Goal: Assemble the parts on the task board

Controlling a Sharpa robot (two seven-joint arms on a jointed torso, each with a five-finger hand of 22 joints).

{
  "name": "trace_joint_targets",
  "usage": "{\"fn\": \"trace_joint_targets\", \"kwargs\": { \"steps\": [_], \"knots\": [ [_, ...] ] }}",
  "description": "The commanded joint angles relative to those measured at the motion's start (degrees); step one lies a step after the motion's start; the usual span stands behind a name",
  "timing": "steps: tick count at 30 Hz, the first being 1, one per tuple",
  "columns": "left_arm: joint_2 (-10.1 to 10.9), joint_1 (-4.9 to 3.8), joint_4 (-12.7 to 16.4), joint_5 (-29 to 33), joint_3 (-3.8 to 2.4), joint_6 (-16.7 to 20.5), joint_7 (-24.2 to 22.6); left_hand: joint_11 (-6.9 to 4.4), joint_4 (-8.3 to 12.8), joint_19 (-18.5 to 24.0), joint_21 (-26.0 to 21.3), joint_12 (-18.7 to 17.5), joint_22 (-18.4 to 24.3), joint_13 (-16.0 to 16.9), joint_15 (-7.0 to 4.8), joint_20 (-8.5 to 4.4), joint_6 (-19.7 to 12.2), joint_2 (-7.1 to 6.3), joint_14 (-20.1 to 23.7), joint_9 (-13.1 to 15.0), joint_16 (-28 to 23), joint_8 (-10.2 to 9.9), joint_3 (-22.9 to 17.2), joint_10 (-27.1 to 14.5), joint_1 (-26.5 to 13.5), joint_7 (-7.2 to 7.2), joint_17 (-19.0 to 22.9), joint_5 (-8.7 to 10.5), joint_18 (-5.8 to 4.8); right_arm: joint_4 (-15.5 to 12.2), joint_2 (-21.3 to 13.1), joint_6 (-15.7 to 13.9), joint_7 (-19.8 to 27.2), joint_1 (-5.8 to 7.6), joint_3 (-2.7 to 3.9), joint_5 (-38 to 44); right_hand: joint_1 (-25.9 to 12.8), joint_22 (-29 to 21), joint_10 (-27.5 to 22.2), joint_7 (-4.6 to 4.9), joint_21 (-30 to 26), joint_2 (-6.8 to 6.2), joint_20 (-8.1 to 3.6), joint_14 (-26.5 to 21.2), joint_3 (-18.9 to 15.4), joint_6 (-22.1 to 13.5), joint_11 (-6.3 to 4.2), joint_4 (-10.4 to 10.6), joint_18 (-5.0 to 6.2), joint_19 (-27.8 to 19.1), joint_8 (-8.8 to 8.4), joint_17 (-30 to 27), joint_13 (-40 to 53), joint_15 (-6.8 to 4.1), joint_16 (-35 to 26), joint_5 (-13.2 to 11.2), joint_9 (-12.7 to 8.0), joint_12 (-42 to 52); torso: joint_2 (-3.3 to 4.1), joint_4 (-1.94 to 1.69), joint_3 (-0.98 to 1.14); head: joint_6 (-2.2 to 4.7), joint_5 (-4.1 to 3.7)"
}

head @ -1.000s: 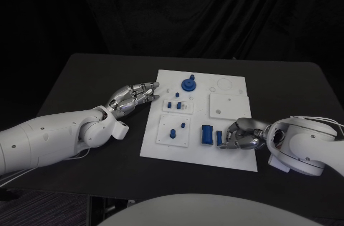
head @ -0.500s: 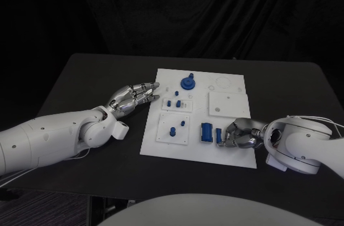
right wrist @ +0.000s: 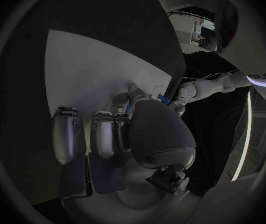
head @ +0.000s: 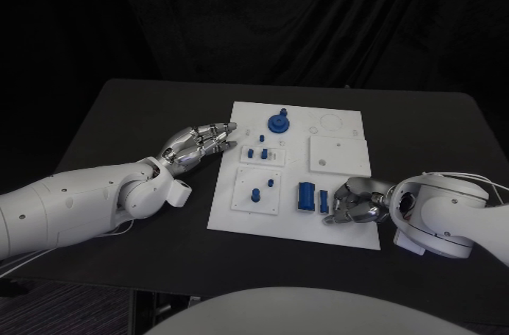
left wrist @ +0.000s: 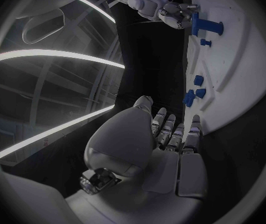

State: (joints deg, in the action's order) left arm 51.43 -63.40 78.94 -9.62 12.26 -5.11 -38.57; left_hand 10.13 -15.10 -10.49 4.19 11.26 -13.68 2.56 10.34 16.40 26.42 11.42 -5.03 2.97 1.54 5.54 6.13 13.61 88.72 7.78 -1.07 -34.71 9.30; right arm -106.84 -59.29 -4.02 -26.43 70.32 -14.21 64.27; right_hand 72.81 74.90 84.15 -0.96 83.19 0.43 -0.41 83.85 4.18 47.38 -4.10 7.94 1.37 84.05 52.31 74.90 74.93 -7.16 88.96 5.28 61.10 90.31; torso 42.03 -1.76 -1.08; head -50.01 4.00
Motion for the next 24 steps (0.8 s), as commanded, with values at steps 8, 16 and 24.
{"fn": "trace_joint_targets", "kwargs": {
  "steps": [8, 16, 24],
  "knots": [
    [0.2, 0.14, 0.2, 0.0, -0.04, -0.2, -1.4, 0.3, 0.1, -0.1, 0.3, 0.4, 0.1, 0.0, 0.28, 0.06, 0.2, -0.06, -0.1, 0.0, 0.2, 0.2, -0.6, 0.1, 0.6, 0.3, -0.1, -0.32, 0.57, -0.6, -1.1, 0.3, 1.9, -0.23, 0.0, 0.4, -1.6, 12.5, 5.9, 0.46, -0.7, -3.28, -0.24, 5.5, -2.1, -1.0, -0.04, 0.3, 0.6, 2.2, -0.96, 11.8, 15.1, -0.01, -0.2, 0.1, -0.4, -0.3, -0.03, 0.02, -0.01, 0.01, 0.04],
    [1.5, 0.19, 1.9, -1.9, -0.04, 3.6, -4.6, -0.57, 0.0, 1.1, -0.3, 1.3, 1.3, 0.1, -1.07, -0.92, 2.5, -1.25, 0.4, 0.2, 0.0, 1.1, -0.6, 0.9, 0.5, 1.19, 0.0, -0.43, 0.87, -2.0, -3.6, -10.8, 12.6, 0.44, 0.02, -0.3, -5.3, 11.7, 5.9, 0.7, -3.1, -6.06, 0.09, 5.1, -4.0, -1.7, 0.25, 8.6, 1.14, 1.1, -1.05, 10.3, 15.1, 0.24, -0.8, -0.9, 0.0, -0.3, -0.08, 0.09, -0.01, 0.01, -0.4],
    [3.5, 0.15, 5.1, -5.7, -0.06, 8.4, -7.3, -2.33, -1.5, 4.2, -1.7, 1.8, 4.1, 0.1, -3.33, -4.05, 4.2, -2.0, 2.1, 0.2, -0.6, 1.6, 0.4, 0.9, -0.7, 0.89, 0.3, 0.45, 0.2, -1.6, -4.8, -23.8, 26.7, 3.45, 0.02, -9.0, -11.1, 3.0, -3.6, 2.97, -28.3, 0.95, 2.16, -4.2, -12.1, -2.6, 2.57, 8.7, 5.85, -11.7, -8.79, -14.7, 5.4, 2.65, -15.7, 6.6, -7.2, -8.6, -0.16, 0.19, 0.04, 0.01, -0.82]
  ]
}}
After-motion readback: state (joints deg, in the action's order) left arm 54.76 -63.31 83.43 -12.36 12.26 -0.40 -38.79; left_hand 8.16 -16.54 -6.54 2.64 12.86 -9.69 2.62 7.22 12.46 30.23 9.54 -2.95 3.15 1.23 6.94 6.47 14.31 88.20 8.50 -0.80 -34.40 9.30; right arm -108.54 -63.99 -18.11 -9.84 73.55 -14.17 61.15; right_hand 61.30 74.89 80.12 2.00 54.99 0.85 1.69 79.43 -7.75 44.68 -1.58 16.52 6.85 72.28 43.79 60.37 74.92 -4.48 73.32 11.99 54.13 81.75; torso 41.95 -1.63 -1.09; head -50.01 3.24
